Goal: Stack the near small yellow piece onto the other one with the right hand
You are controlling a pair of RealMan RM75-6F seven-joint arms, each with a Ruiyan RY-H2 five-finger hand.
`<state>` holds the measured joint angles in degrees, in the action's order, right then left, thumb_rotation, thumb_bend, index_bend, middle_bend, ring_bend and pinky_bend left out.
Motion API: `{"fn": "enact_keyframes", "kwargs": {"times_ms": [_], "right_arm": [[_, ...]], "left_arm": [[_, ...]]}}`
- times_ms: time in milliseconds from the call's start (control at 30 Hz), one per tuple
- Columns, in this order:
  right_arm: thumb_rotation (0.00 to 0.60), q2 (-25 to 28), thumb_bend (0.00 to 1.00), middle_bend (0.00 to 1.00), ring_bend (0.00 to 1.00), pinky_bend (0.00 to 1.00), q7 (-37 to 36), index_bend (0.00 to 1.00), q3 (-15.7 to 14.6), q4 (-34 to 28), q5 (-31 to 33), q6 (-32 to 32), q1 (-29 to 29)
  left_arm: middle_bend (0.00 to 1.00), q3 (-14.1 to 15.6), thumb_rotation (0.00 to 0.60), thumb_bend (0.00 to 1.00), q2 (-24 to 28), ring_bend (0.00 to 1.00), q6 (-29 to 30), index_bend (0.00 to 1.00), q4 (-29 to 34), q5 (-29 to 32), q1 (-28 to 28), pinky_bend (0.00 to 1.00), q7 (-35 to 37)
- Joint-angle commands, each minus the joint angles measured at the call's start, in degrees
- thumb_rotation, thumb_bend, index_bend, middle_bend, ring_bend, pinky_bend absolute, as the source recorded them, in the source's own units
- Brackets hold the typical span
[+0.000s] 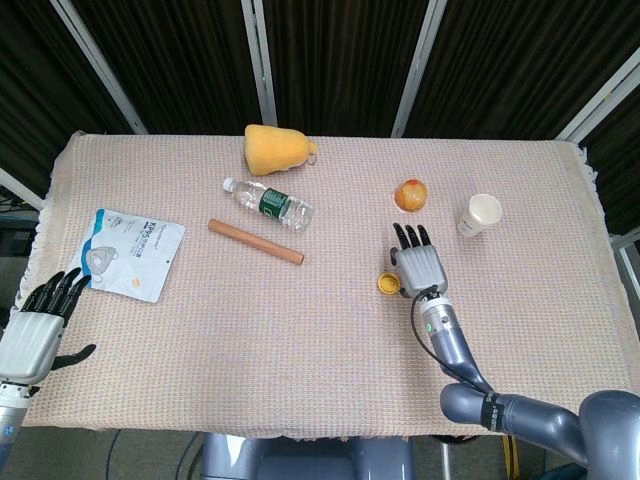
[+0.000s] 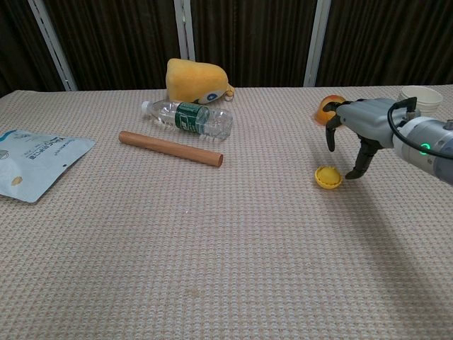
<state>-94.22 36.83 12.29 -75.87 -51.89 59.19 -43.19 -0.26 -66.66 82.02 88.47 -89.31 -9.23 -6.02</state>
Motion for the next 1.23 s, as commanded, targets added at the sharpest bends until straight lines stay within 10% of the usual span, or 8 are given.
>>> {"fn": "enact_keyframes", "kwargs": {"times_ms": [33, 600, 800, 1233], "right_arm": [[0.600, 2.4, 0.00, 0.00, 0.00, 0.00, -0.7, 0.37, -0.8, -2.3, -1.8, 1.5, 1.1], [0.600, 27.7, 0.00, 0.00, 0.00, 0.00, -7.9, 0.13, -12.0, -26.1, -19.8, 17.6, 17.6], [0.600, 29.9, 0.00, 0.00, 0.00, 0.00, -14.2, 0.09, -15.3, -24.1, -25.4, 24.9, 24.8], [0.600, 26.0, 0.00, 0.00, 0.00, 0.00, -17.5, 0.08, -12.6, -16.4, -31.1, 31.2, 29.4]], "left_arm": [[0.00, 0.0, 0.600, 0.00, 0.0, 0.00, 0.1, 0.00, -0.1, -0.2, 0.0, 0.15, -0.1], [0.00, 0.2, 0.600, 0.00, -0.2, 0.00, 1.7, 0.00, -0.6, -1.6, 0.4, 0.15, -1.9], [0.00, 0.3, 0.600, 0.00, -0.3, 0.00, 2.3, 0.00, -0.5, -1.6, 0.8, 0.15, -3.0], [0.00, 0.2, 0.600, 0.00, -0.2, 0.00, 2.0, 0.00, -0.4, -1.2, 0.9, 0.15, -2.7]]}}
